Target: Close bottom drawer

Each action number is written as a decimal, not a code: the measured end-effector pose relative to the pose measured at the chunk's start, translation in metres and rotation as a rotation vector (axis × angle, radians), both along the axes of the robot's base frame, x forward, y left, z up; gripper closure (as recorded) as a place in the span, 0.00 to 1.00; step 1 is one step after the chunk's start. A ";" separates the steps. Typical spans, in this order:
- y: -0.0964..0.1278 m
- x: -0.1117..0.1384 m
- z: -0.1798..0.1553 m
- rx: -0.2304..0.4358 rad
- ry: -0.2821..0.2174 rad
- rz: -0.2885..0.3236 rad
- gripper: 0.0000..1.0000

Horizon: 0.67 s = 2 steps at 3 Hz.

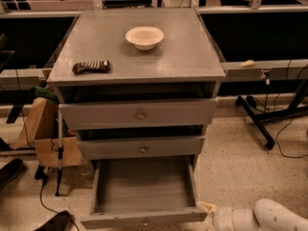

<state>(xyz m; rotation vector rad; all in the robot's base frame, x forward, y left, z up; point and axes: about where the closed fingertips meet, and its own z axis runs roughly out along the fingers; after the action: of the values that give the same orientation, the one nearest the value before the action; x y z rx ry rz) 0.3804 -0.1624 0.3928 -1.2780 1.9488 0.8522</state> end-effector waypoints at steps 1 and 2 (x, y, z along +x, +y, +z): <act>0.014 0.004 -0.071 0.042 0.036 -0.054 0.41; 0.035 0.016 -0.132 0.064 0.067 -0.101 0.64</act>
Offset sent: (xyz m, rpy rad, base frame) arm 0.0322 0.0577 -0.2065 0.0857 0.1019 -0.1614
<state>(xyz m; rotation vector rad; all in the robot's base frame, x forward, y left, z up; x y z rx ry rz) 0.3967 -0.1272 0.2606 -1.1182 2.0036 0.9092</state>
